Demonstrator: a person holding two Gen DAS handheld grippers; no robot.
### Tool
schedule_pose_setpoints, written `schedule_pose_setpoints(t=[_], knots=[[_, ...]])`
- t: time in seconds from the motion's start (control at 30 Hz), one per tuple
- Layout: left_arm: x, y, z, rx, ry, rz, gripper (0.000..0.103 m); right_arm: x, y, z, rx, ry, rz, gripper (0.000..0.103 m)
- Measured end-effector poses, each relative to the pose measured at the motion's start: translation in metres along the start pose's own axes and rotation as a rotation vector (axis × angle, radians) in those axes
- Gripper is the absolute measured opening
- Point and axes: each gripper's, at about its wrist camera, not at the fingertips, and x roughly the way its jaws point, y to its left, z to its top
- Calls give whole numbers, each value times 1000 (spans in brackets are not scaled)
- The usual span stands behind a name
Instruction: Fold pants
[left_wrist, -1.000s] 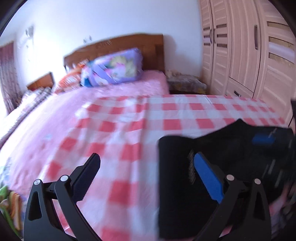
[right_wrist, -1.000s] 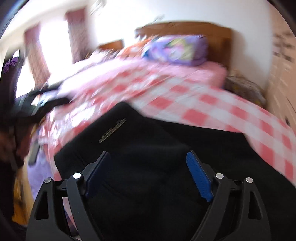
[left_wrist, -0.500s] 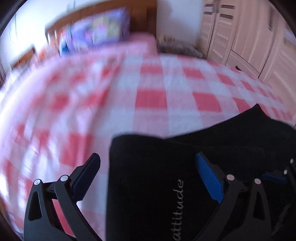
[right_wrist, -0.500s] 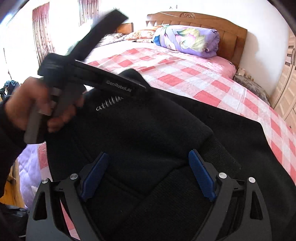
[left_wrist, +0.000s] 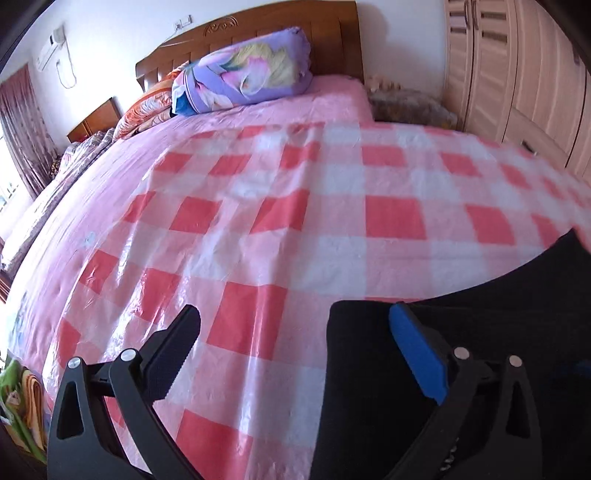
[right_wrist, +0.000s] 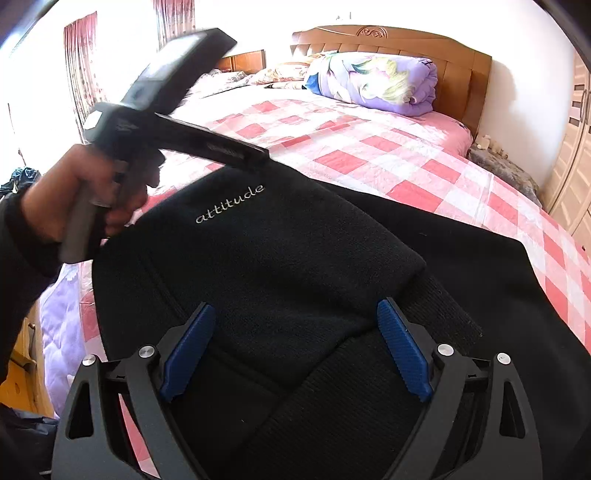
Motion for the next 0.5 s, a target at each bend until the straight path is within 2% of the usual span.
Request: schedule_pose_setpoints(t=[0.07,0.1,0.13,0.17,0.27,0.3,0.33,0.37,0.4,0.43,0.5], knots=[[-1,6,3,-25,-3,60,102,-2,2,-1,1,-1,3,87],[-2,9,5,-33,-8,157,102,-3,3,-2,2,-2,5,87],[-2,12,2,-36,-2,200,101,-4,2,-3,6,-4,10,87],[-5,15,0,-52,2,202,100,-4,1,-3,11,-6,15,86],[-45,17,-9,-91,-96,127,101,-27,-8,-5,80,-48,40,86],[-70,11,-15,-105,-151,45,101,-35,-13,-6,101,-69,32,86],[-82,7,-18,-113,-177,-38,101,-48,-26,-9,136,-103,8,86],[-93,-1,-23,-109,-201,-166,101,-57,-39,-13,171,-113,-20,86],[-98,-9,-26,-85,-211,-247,101,-60,-49,-17,198,-105,-41,86],[-97,-21,-27,-44,-210,-272,101,-62,-66,-25,255,-67,-75,86],[-83,-44,-30,51,-193,-209,101,-64,-91,-48,349,20,-123,86]])
